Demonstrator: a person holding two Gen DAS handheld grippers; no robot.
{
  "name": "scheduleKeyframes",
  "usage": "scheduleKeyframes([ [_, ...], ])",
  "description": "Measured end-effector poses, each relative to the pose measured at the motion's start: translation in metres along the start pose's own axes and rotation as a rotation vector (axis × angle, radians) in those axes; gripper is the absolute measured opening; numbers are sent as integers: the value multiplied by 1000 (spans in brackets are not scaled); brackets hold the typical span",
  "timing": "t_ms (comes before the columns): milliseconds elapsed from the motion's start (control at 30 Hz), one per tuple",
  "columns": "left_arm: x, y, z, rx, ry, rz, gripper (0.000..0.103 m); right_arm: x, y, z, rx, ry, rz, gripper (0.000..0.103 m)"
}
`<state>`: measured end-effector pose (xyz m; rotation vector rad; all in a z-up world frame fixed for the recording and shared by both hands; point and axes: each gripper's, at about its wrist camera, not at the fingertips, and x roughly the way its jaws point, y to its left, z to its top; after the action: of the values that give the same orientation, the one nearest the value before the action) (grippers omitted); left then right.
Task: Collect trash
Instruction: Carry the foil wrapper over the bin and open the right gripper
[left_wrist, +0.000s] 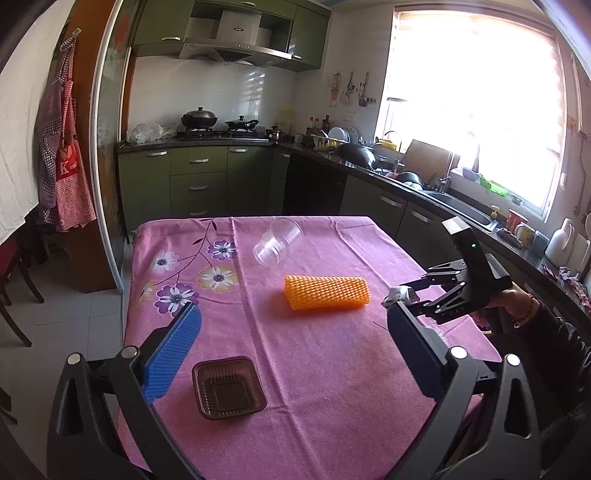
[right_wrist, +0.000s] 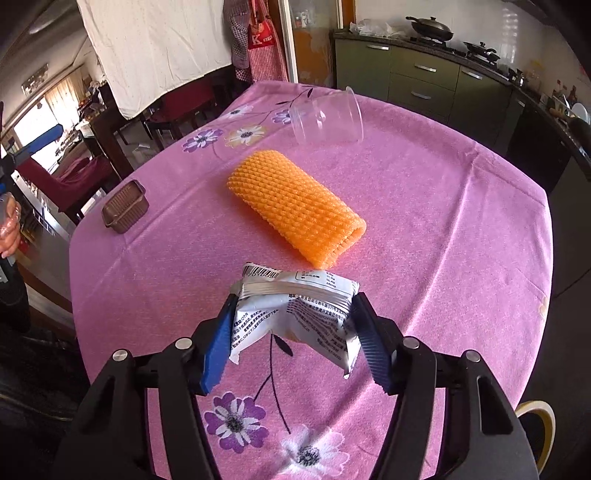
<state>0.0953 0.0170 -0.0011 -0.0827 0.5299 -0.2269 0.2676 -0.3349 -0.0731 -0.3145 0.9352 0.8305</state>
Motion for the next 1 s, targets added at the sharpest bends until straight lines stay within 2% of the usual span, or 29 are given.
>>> scheduleKeyframes([
  [133, 1, -2, 0, 9, 1, -5, 96, -39, -2, -12, 50, -77, -26, 62],
  [267, 5, -4, 0, 6, 5, -11, 96, -82, -21, -37, 123, -109, -125, 62],
  [467, 11, -15, -1, 25, 15, -34, 96, -131, -86, -100, 333, -84, -340, 63],
  [567, 15, -22, 0, 38, 23, -42, 96, -145, -120, -132, 448, -64, -421, 64],
  [800, 16, -36, 5, 75, 26, -46, 96, -157, -180, -186, 628, -39, -547, 65],
  [900, 16, -40, 6, 85, 26, -46, 96, -155, -194, -198, 649, -17, -602, 75],
  [933, 16, -41, 7, 85, 27, -46, 96, -155, -199, -202, 657, -12, -632, 82],
  [1000, 16, -42, 7, 84, 29, -49, 96, -158, -203, -205, 678, -14, -677, 85],
])
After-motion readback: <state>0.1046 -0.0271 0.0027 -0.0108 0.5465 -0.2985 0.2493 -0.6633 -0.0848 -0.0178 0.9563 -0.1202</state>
